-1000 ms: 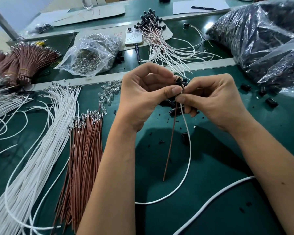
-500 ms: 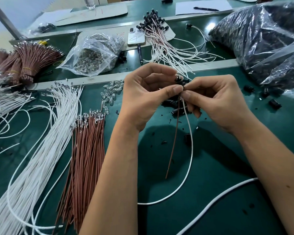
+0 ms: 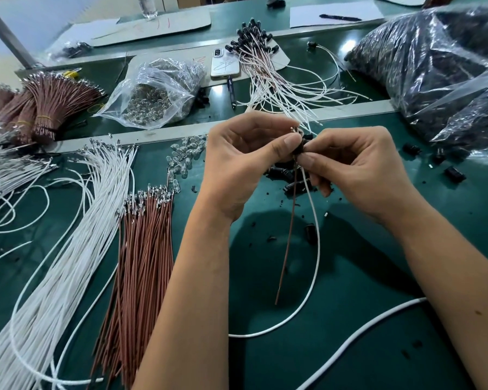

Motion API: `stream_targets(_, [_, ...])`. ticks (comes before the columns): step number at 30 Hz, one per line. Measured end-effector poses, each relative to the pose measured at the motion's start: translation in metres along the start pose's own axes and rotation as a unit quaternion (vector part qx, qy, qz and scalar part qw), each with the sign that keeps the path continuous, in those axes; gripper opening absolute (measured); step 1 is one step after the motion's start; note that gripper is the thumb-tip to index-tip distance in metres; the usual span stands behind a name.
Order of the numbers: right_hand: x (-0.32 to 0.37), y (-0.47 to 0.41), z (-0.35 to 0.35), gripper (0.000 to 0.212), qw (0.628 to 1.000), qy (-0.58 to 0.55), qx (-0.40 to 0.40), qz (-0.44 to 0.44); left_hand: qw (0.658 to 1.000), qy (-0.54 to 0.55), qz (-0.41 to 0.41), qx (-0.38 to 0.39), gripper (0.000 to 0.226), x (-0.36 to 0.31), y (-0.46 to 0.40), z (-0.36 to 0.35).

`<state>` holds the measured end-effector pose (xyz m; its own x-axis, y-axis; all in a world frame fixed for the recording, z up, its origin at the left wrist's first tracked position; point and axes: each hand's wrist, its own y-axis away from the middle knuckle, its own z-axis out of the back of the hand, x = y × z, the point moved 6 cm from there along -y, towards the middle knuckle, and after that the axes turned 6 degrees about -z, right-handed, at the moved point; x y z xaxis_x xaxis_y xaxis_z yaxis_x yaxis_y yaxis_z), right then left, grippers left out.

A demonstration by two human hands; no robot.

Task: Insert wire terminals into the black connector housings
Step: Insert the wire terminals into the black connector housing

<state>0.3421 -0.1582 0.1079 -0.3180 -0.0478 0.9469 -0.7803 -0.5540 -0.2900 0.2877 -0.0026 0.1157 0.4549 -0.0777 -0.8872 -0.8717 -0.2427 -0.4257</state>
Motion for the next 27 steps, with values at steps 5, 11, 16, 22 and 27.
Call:
stream_targets(5, [-0.0018,-0.0004,0.0014,0.004,1.0,-0.002,-0.006,-0.004,1.0,-0.002,0.013,0.004,0.018,0.0011,0.0006,0.0009])
stream_targets(11, [-0.0039,-0.0011,0.0022,0.004,1.0,0.011,-0.002,-0.002,0.999,0.011,0.04,0.001,0.015,0.0024,0.0015,0.0007])
stream_targets(16, [-0.004,-0.0009,0.0018,0.006,1.0,0.018,0.001,-0.006,0.998,0.013,0.058,-0.004,0.006,0.0028,0.0026,0.001])
stream_targets(22, [-0.0055,-0.0012,0.0003,0.009,0.999,0.03,0.011,-0.023,0.996,0.029,0.087,-0.024,0.005,0.006,0.0021,0.0051])
stream_targets(27, [-0.0069,-0.0019,0.0006,0.008,0.998,0.038,0.019,-0.037,0.996,0.018,0.088,-0.03,0.004,0.007,0.0017,0.0065])
